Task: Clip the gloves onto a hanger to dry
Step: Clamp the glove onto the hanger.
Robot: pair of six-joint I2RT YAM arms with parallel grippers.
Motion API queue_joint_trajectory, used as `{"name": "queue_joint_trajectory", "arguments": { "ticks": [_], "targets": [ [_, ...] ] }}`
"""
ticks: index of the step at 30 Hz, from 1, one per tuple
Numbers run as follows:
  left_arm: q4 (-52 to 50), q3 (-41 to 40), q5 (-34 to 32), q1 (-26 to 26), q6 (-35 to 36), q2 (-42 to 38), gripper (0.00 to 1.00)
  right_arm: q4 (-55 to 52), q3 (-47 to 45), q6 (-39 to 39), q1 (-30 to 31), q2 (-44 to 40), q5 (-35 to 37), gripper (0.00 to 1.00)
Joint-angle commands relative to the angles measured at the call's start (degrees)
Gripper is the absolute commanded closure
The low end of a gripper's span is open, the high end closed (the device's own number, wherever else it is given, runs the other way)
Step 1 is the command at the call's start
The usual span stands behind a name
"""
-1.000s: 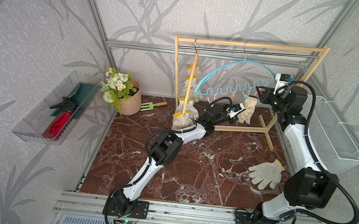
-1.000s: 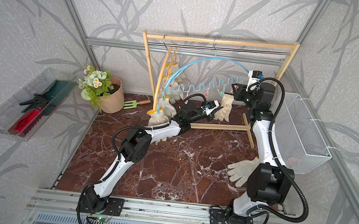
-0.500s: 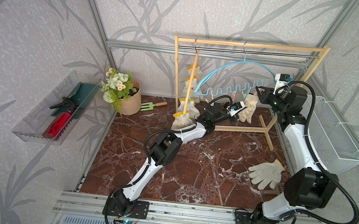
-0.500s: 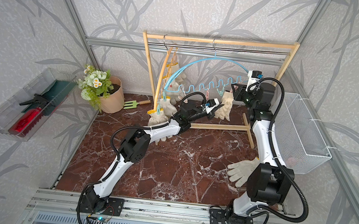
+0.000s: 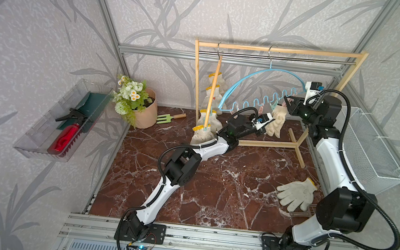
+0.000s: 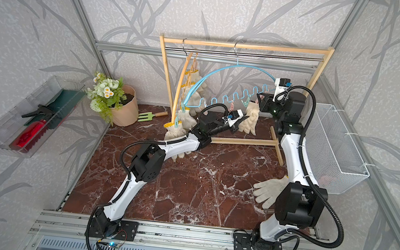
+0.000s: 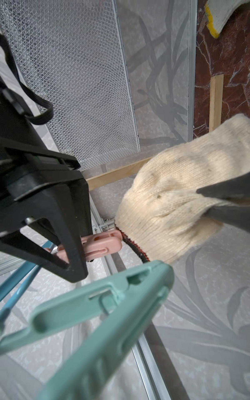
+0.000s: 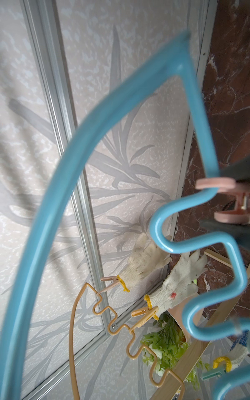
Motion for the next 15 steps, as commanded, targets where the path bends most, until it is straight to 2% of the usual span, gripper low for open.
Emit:
{"name": "queue_joint_trajectory", "arguments": {
  "ticks": [1, 8, 15],
  "targets": [
    [3.0, -1.5, 0.7, -0.3, 1.6, -3.9, 1.00, 1.2, 2.2, -0.4, 0.2, 0.4, 0.5, 0.82],
    [4.1, -3.7, 0.5, -0.3, 1.6, -4.7, 1.00, 1.1, 2.0, -0.5, 0.2, 0.5, 0.6, 0.82],
    [3.5, -2.1, -0.1, -0.3, 2.0, -4.4, 1.00, 1.8, 0.9, 0.2, 0.2, 0.3, -0.4, 0.82]
  ]
}}
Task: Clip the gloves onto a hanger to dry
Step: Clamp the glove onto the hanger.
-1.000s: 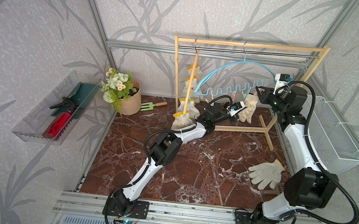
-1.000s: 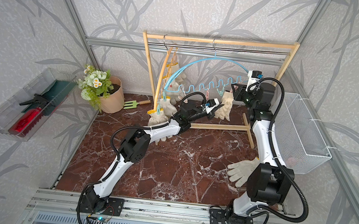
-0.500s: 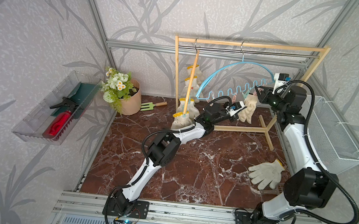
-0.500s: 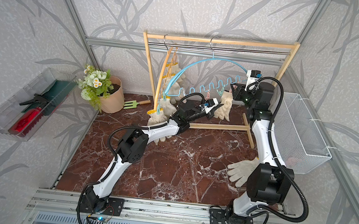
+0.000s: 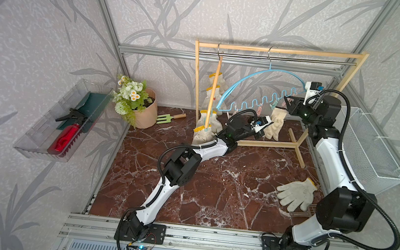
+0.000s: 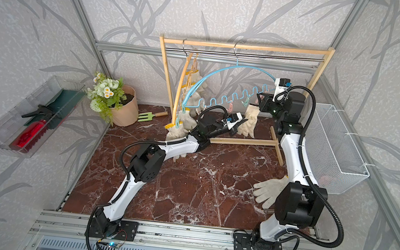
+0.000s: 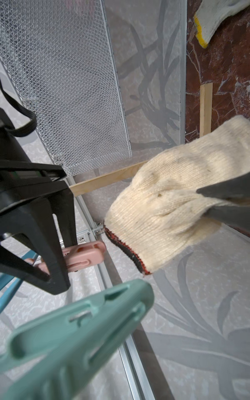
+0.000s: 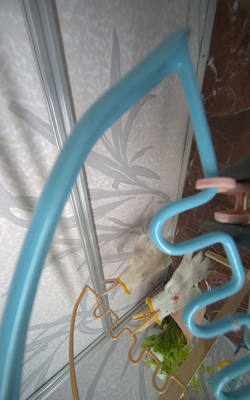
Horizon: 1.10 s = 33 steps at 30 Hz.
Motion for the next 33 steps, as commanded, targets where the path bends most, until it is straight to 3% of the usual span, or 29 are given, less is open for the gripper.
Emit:
{"name": "queue_joint_trajectory", "arguments": {
  "ticks": [1, 26, 33],
  "targets": [
    [2.2, 1.6, -0.2, -0.2, 1.9, -3.6, 1.00, 1.7, 0.8, 0.2, 0.2, 0.0, -0.9, 0.83],
    [0.1, 7.6, -0.8, -0.2, 1.3, -1.1, 1.00, 2.7, -1.1, 2.1, 0.1, -1.3, -3.2, 0.87],
    [-0.4, 7.0, -0.6, -0.2, 1.3, -1.0, 1.00, 2.6, -1.0, 1.7, 0.1, -1.9, -2.2, 0.78]
  ]
}}
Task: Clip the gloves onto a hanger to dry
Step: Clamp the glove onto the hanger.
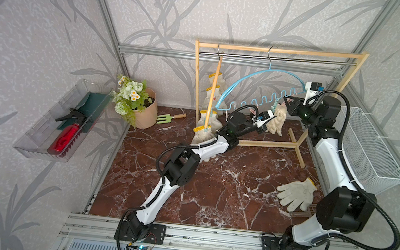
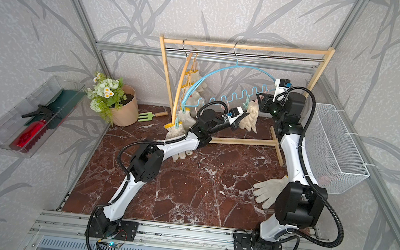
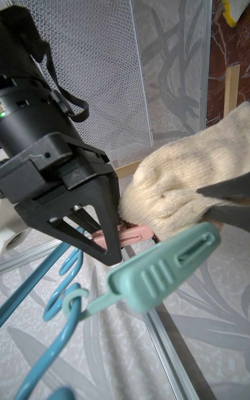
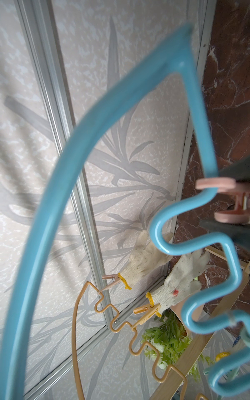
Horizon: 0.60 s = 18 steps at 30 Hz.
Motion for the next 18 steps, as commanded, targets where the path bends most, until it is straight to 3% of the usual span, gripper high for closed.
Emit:
{"name": "queue_joint_trajectory", "arguments": {
  "ticks": [1, 4, 12, 18],
  "targets": [
    [1.0, 1.4, -0.1, -0.2, 1.3, -1.0, 1.00, 1.3, -0.3, 0.2, 0.1, -1.9, -0.5, 0.74],
    [1.1, 1.0, -0.1, -0.3, 1.3, -1.0, 1.00, 1.4, -0.3, 0.3, 0.1, -2.1, 0.2, 0.51],
    [1.1, 0.0, -0.2, -0.3, 1.1, -0.8, 1.00, 1.8, -0.4, 0.3, 0.1, -2.9, 1.5, 0.42],
    [1.4, -1.1, -1.7, -0.3, 1.4, -0.6, 1.00, 2.1, -0.3, 0.8, 0.1, -2.9, 1.3, 0.42]
  ]
}}
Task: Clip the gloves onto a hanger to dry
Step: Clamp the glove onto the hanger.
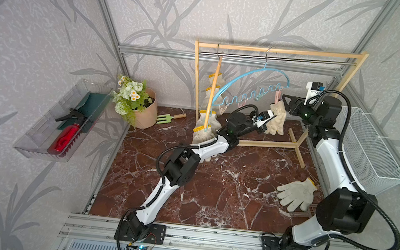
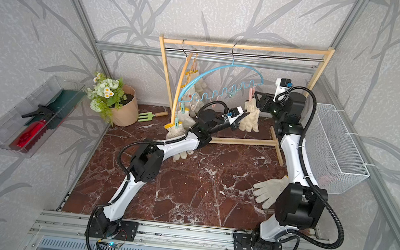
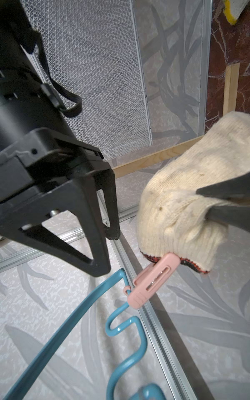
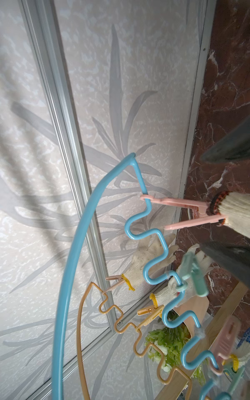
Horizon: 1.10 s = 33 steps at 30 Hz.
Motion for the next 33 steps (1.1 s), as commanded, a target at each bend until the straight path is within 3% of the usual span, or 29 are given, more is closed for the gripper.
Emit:
{"name": "queue_joint_trajectory", "arguments": {
  "ticks": [1, 5, 7, 10, 19, 25, 33],
  "targets": [
    [1.6, -1.1, -0.9, -0.2, 1.4, -0.6, 1.00, 1.9, -0.2, 0.4, 0.1, -2.1, 0.0, 0.41],
    [3.6, -2.8, -2.5, -0.3, 0.6, -1.1, 0.92, 2.0, -0.3, 0.6, 0.1, -2.1, -0.3, 0.41],
    [4.5, -3.9, -3.1, -0.2, 0.1, -1.7, 0.65, 2.1, -0.3, 0.5, 0.1, -2.1, -0.5, 0.41],
    [4.1, -6.0, -4.0, -0.4, -0.8, -3.4, 0.39, 2.1, -0.3, 0.5, 0.2, -2.1, -1.0, 0.42],
    [2.8, -13.4, -6.1, -0.6, -4.0, -9.4, 0.33, 2.4, -0.8, -1.0, 1.7, -1.9, -1.1, 0.42],
    [1.4, -19.0, -12.1, -2.2, -6.9, -14.4, 0.25, 3.7, -2.3, -1.8, 3.2, -2.1, -1.2, 0.42],
    [-3.4, -26.9, -17.2, -2.6, -16.8, -22.2, 0.23, 3.3, -3.0, -5.1, 6.0, -1.8, -2.9, 0.42]
  ]
}}
